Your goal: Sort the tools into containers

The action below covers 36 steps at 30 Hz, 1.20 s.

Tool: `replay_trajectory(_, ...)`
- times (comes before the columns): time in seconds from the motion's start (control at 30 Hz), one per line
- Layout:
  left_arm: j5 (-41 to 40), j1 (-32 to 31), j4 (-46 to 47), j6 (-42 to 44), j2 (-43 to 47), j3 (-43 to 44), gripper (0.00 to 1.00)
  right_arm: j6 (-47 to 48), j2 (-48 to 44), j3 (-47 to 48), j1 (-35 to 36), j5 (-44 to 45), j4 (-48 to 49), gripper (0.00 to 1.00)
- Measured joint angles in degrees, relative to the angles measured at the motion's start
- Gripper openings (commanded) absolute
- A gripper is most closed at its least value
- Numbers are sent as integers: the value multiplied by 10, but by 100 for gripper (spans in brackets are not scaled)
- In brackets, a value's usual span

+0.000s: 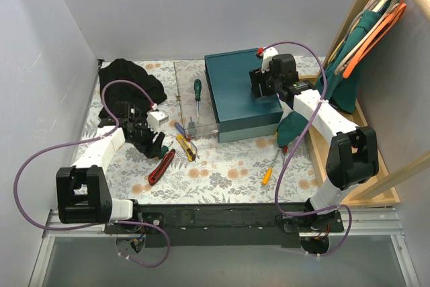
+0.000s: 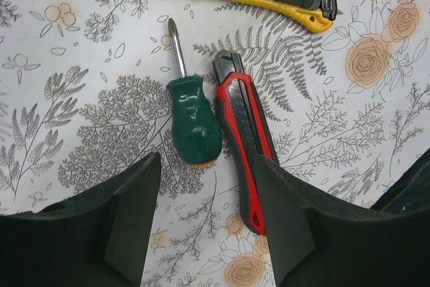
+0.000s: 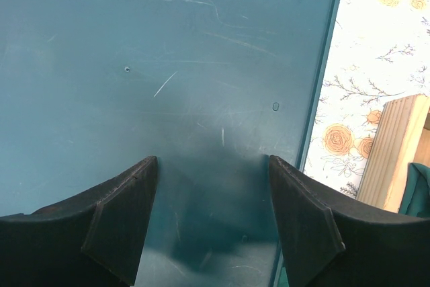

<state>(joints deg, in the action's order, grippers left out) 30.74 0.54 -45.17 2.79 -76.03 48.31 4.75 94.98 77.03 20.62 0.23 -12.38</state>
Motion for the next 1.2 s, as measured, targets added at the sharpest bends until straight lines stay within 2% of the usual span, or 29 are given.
replay_trajectory(0.13, -5, -26, 25, -4, -20, -5, 56, 0, 0, 0, 0, 0, 0, 75)
replay_trajectory(0.23, -21, -42, 50, -13, -42, -15, 52, 0, 0, 0, 0, 0, 0, 74)
replay_trajectory(0.3, -36, -44, 60, -18, -60, -18, 44, 0, 0, 0, 0, 1, 0, 75)
replay_trajectory(0.47, -74, -44, 83, -31, -78, -27, 32, 1, -6, -9, 0, 3, 7, 75)
replay_trajectory(0.5, -77, -43, 84, -33, -76, -28, 22, 1, -8, -11, 0, 3, 7, 74)
replay_trajectory(0.57, -83, -43, 88, -36, -74, -30, 11, 1, -9, -13, 0, 5, 7, 75)
replay_trajectory(0.6, -86, -43, 88, -38, -74, -30, 3, 2, -10, -14, 0, 5, 8, 75)
replay_trajectory(0.63, -89, -43, 88, -42, -74, -30, 0, 2, -10, -15, 0, 5, 9, 75)
replay_trajectory(0.8, -96, -19, 82, -86, -72, -2, 0, 2, -10, -15, 0, 6, 9, 75)
replay_trajectory(0.9, -105, 13, 105, -160, -64, 52, 0, 2, -10, -15, 0, 5, 9, 75)
replay_trajectory(1.0, -99, 31, 164, -259, -61, 143, 0, 2, -10, -15, 0, 5, 9, 75)
replay_trajectory(1.2, 43, 5, 305, -438, -72, 267, 0, 2, -10, -14, 0, 5, 10, 75)
